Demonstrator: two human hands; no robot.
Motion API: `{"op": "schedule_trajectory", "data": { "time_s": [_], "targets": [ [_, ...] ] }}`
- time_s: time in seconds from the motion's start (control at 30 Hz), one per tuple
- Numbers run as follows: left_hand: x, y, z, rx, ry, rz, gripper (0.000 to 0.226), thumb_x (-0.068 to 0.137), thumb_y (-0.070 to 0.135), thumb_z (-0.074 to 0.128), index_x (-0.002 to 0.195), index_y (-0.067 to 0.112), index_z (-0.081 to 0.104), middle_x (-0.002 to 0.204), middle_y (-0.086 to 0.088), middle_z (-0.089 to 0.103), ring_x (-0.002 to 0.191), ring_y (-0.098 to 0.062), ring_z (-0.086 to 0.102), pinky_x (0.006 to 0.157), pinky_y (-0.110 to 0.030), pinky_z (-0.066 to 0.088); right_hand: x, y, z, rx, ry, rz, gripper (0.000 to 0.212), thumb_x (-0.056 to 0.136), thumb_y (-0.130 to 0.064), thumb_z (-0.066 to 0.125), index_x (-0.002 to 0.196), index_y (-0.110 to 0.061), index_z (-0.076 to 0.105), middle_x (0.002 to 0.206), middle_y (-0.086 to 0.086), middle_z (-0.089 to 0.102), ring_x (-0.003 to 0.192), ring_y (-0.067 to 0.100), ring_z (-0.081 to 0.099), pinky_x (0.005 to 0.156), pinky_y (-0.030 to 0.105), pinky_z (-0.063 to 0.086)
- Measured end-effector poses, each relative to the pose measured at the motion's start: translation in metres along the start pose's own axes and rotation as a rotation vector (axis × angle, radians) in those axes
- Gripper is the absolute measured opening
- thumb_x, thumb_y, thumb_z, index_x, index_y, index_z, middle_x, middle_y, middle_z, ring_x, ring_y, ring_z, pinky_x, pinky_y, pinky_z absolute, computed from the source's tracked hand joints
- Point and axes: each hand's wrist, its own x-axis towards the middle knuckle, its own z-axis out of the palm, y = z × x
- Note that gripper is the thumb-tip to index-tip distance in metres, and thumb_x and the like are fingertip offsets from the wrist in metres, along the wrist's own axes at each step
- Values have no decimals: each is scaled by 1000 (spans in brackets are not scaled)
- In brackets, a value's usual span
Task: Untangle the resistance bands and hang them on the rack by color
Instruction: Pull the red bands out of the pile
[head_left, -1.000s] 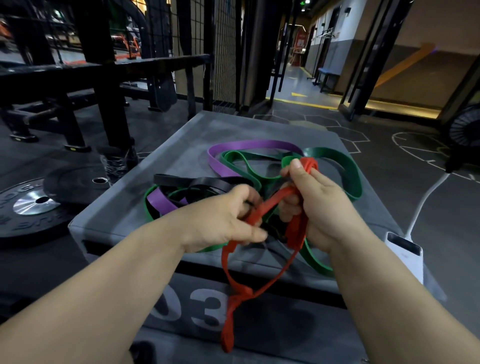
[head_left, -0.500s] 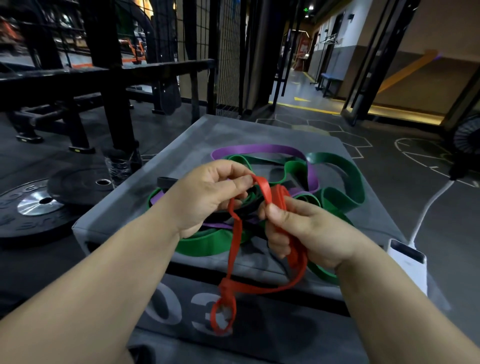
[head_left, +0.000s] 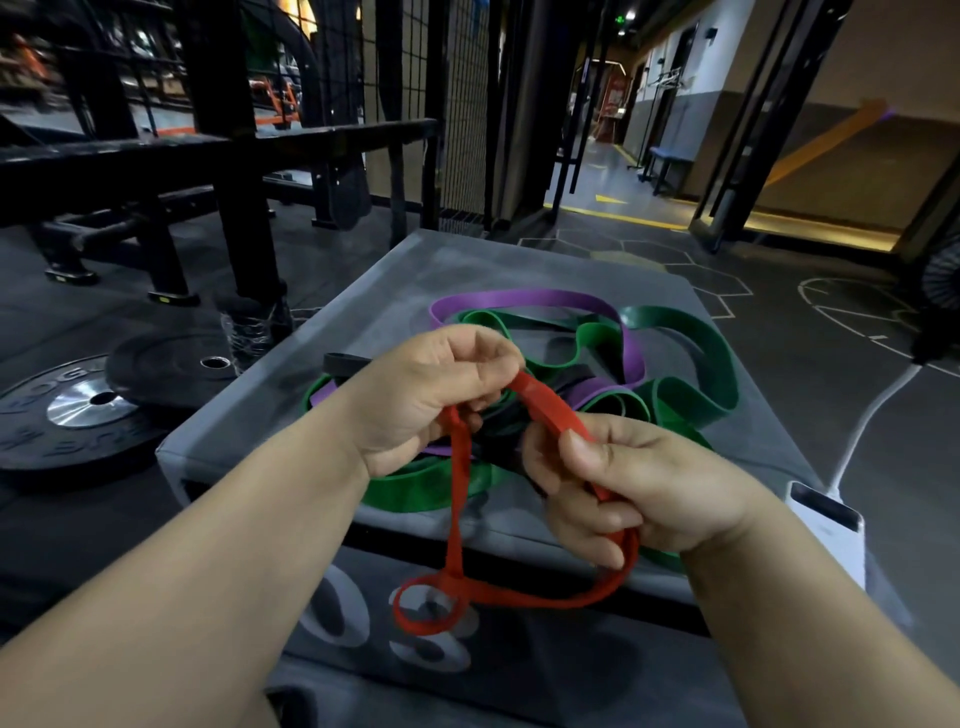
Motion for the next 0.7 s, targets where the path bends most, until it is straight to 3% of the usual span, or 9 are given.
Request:
{"op": "schedule_trajectory", "data": {
  "time_s": [0.1, 0.2, 0.4, 0.53, 0.7],
  "targets": [
    [3, -3, -4, -99, -41, 3, 32, 51, 33, 92, 65, 22, 66, 60, 3, 61, 52, -6, 54, 51, -15, 45, -1, -3, 1, 40, -82, -41, 38, 94, -46, 56, 83, -10, 48, 47, -6, 34, 45, 13, 51, 53, 21, 43],
    [5, -7, -7, -96, -80, 16, 44, 35, 49, 94, 60, 23, 69, 65, 4, 66, 56, -7, 60, 56, -17, 49, -2, -5, 1, 93, -129, -60, 38, 95, -46, 54, 80, -11, 49, 46, 0, 34, 50, 16, 56, 57, 22, 46],
    [6, -11, -4, -108, -89, 43, 48, 33, 51, 93, 62, 20, 72, 58, 5, 63, 52, -5, 58, 56, -16, 50, 2, -6, 0, 128, -139, -134, 37, 96, -43, 53, 78, -11, 48, 57, -1, 56, 57, 20, 61, 64, 26, 47],
    [10, -20, -2, -129, -63, 58, 49, 32, 55, 92, 59, 22, 68, 55, 4, 59, 48, -4, 50, 52, -15, 45, 3, -4, -4, 184, -125, -161, 37, 95, -43, 53, 76, -11, 51, 64, 0, 55, 62, 20, 55, 68, 29, 45],
    [14, -28, -3, -84, -82, 79, 48, 38, 60, 89, 56, 24, 63, 66, 6, 62, 53, -6, 51, 56, -17, 44, 3, 0, -8, 286, -185, -107, 34, 96, -41, 52, 81, -11, 52, 58, -2, 43, 48, 8, 47, 53, 22, 38]
  ]
}}
